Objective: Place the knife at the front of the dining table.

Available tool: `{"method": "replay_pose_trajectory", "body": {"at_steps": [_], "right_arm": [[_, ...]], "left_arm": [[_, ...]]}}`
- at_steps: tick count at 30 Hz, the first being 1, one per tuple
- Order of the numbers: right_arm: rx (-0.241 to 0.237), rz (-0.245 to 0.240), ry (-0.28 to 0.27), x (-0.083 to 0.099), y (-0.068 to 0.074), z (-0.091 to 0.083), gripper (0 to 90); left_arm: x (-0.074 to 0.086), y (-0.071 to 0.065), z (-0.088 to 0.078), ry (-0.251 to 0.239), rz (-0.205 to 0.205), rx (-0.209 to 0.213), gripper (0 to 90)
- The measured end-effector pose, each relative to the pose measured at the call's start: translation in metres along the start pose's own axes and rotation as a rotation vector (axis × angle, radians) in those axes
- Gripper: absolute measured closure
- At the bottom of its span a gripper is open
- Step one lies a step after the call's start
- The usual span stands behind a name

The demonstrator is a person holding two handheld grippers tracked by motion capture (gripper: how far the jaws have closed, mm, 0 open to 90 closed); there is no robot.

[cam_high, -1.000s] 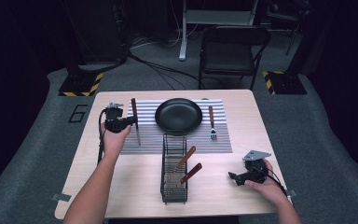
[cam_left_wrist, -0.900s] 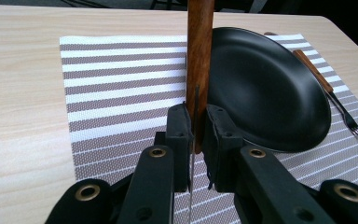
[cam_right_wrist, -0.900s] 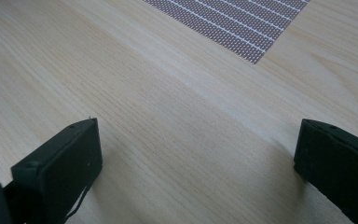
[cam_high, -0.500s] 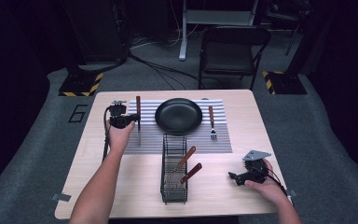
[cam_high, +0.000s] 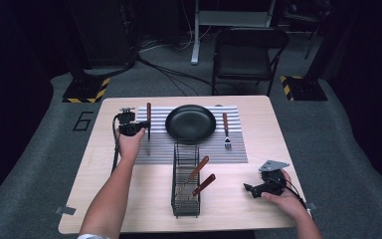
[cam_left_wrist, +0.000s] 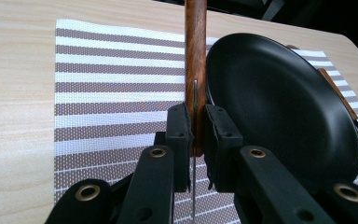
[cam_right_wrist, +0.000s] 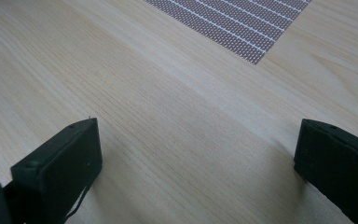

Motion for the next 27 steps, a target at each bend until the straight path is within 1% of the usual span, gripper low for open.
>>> {"method": "replay_pose_trajectory", "body": {"at_steps": [1,2,5,6,9,10,11,12,13,15,16,18,19,21,22,23,25,26,27], "right_arm": [[0.000,0.001,0.000,0.000,0.000,0.000,0.1],[0.000,0.001,0.001,0.000,0.000,0.000,0.0],[0.000,0.001,0.002,0.000,0.000,0.000,0.0],[0.000,0.000,0.002,0.000,0.000,0.000,0.0],[0.000,0.001,0.002,0.000,0.000,0.000,0.0],[-0.001,0.001,0.002,0.000,0.000,0.000,0.0],[-0.001,0.001,0.002,0.000,0.000,0.000,0.0],[-0.001,0.001,0.002,0.000,0.000,0.000,0.0],[-0.001,0.001,0.002,0.000,0.000,0.000,0.0],[-0.002,0.000,0.002,0.000,0.000,0.000,0.0],[-0.002,0.000,0.002,0.000,0.000,0.000,0.0],[-0.002,0.000,0.002,0.000,0.000,0.000,0.0],[-0.001,0.000,0.002,0.000,0.000,0.000,0.0],[-0.002,0.000,0.002,0.000,0.000,0.000,0.0],[-0.002,0.000,0.002,0.000,0.000,0.000,0.0],[-0.002,0.000,0.002,0.000,0.000,0.000,0.0],[-0.002,0.000,0.002,0.000,0.000,0.000,0.0],[-0.002,0.001,0.002,0.000,0.000,0.000,0.0],[-0.002,0.000,0.002,0.000,0.000,0.000,0.0]], "left_arm": [[0.000,0.002,0.001,0.000,-0.005,0.000,80.9],[0.001,0.003,0.003,-0.002,-0.019,-0.001,80.9],[0.005,0.007,0.008,0.011,-0.024,-0.017,81.0],[0.005,0.008,0.009,0.014,-0.015,-0.018,80.9],[0.007,0.011,0.013,0.008,-0.030,-0.031,81.0],[0.006,0.013,0.013,0.007,-0.029,-0.036,81.0],[0.007,0.015,0.014,0.011,-0.047,-0.036,81.0],[0.007,0.015,0.015,0.005,-0.062,-0.037,81.0],[0.008,0.017,0.017,0.009,-0.066,-0.036,81.0],[0.010,0.018,0.019,0.017,-0.089,-0.043,81.0],[0.011,0.018,0.021,0.013,-0.089,-0.046,81.0],[0.013,0.018,0.024,0.026,-0.086,-0.053,81.0],[0.013,0.018,0.026,0.012,-0.095,-0.060,81.0],[0.015,0.020,0.028,0.019,-0.086,-0.065,81.0],[0.015,0.020,0.030,0.013,-0.105,-0.069,81.0],[0.016,0.021,0.030,0.017,-0.101,-0.071,81.0],[0.016,0.021,0.033,0.003,-0.119,-0.077,81.0],[0.016,0.023,0.033,0.003,-0.103,-0.078,81.0],[0.017,0.023,0.034,0.004,-0.114,-0.080,81.0]]}}
Point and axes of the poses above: each handheld gripper's, and its own axes: z roughly forward along the jaws, x roughly out of its underside, y roughly to its left, the point moved 6 cm from there along z, roughly forward along the jaws, and after that the axes turned 8 degrees about -y, right-handed, at the moved point
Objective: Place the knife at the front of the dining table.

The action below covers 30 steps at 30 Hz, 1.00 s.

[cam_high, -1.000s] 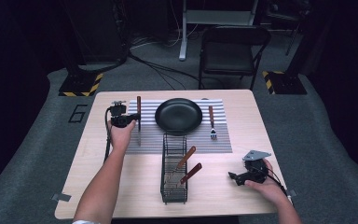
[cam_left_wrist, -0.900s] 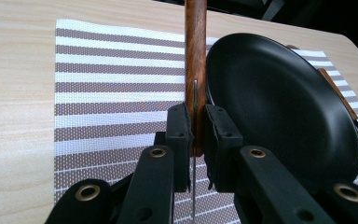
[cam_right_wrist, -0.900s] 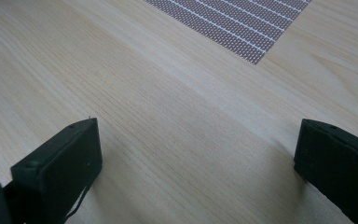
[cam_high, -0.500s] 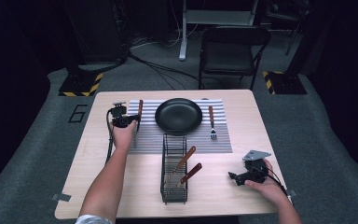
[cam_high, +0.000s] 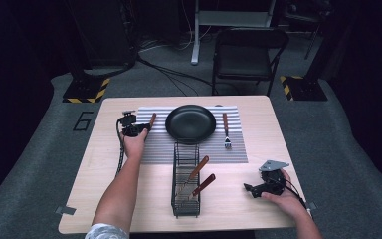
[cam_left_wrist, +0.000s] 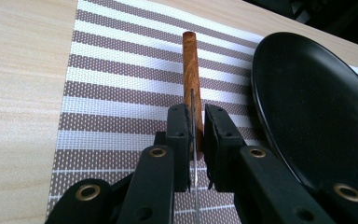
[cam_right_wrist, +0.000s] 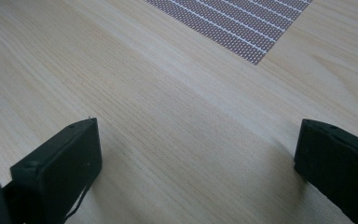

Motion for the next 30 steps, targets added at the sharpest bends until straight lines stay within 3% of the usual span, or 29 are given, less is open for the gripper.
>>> {"method": "replay_pose_trajectory", "body": {"at_steps": [8,18,30], "right_arm": [[-0.001,0.000,0.000,0.000,0.000,0.000,0.0],[-0.001,0.000,0.000,0.000,0.000,0.000,0.0],[-0.002,-0.001,0.000,0.000,0.000,0.000,0.0]], "left_arm": [[0.005,0.008,0.007,0.011,-0.016,-0.031,81.0],[0.010,0.006,0.013,0.015,-0.031,-0.051,80.9],[0.012,0.008,0.013,0.024,0.001,-0.050,79.4]]}}
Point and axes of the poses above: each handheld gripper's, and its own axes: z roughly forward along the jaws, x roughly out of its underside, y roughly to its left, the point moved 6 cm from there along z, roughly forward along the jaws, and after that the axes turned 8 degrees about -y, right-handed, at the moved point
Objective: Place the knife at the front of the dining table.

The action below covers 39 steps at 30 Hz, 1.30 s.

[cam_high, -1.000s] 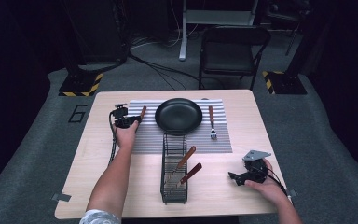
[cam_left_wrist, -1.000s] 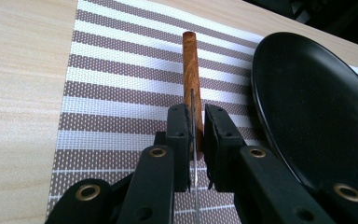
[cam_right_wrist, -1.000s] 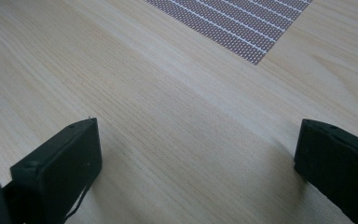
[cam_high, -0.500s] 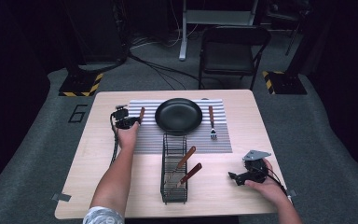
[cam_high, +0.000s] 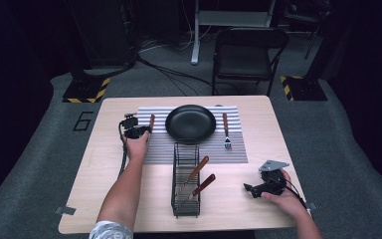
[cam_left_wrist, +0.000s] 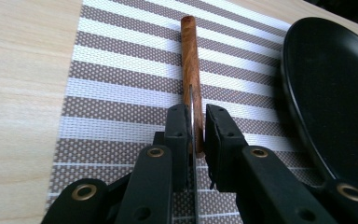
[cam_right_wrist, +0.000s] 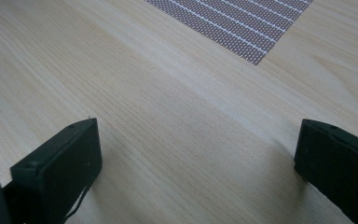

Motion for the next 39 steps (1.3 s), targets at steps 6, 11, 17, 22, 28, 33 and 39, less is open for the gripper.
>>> {"method": "replay_pose_trajectory", "body": {"at_steps": [6,11,17,22,28,33,39], "right_arm": [[0.000,0.000,0.000,0.000,0.000,0.000,0.0],[0.000,-0.001,0.001,0.000,0.000,0.000,0.0],[-0.001,0.001,0.000,0.000,0.000,0.000,0.0],[-0.001,0.001,0.000,0.000,0.000,0.000,0.0],[-0.001,-0.001,0.001,0.000,0.000,0.000,0.0],[0.000,0.000,0.001,0.000,0.000,0.000,0.0],[0.000,0.000,0.001,0.000,0.000,0.000,0.0]], "left_arm": [[0.000,0.003,-0.001,0.003,0.012,-0.010,75.2],[-0.002,0.004,-0.007,0.003,0.013,-0.007,69.6],[-0.006,0.005,-0.020,-0.010,0.045,-0.006,68.1],[-0.008,0.006,-0.032,-0.022,0.062,0.013,65.6],[-0.011,-0.002,-0.048,-0.012,0.109,0.058,61.0],[-0.013,-0.012,-0.065,0.003,0.131,0.103,59.1],[-0.019,-0.020,-0.087,-0.023,0.174,0.142,56.7]]}}
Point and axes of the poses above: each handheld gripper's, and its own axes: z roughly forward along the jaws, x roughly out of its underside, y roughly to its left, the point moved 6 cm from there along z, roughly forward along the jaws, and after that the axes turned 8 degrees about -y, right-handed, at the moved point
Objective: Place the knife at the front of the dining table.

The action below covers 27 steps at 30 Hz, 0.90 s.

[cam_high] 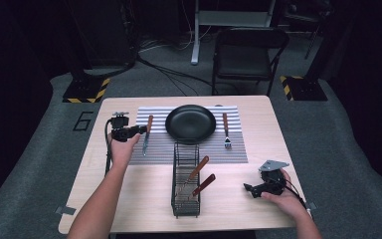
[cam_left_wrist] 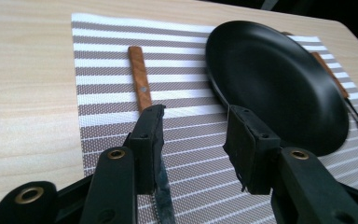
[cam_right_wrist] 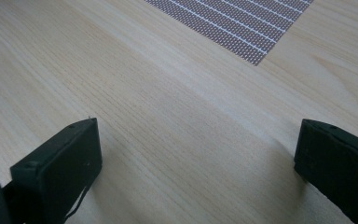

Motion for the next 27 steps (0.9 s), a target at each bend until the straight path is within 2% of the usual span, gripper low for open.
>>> {"method": "replay_pose_trajectory", "body": {"at_steps": [8,12,15,21,27], "right_arm": [[0.000,0.000,0.000,0.000,0.000,0.000,0.0],[0.000,0.000,0.000,0.000,0.000,0.000,0.0],[0.000,0.000,0.000,0.000,0.000,0.000,0.0],[0.000,0.000,0.000,0.000,0.000,0.000,0.0],[0.000,0.000,0.000,0.000,0.000,0.000,0.0]], "left_arm": [[0.001,-0.009,-0.029,-0.015,0.078,0.024,54.6],[0.003,-0.008,-0.041,-0.010,0.086,0.020,52.0],[0.004,-0.004,-0.050,-0.021,0.113,0.014,49.8],[0.009,-0.001,-0.066,-0.023,0.142,0.027,46.5],[0.021,0.005,-0.079,0.001,0.139,0.049,44.0]]}}
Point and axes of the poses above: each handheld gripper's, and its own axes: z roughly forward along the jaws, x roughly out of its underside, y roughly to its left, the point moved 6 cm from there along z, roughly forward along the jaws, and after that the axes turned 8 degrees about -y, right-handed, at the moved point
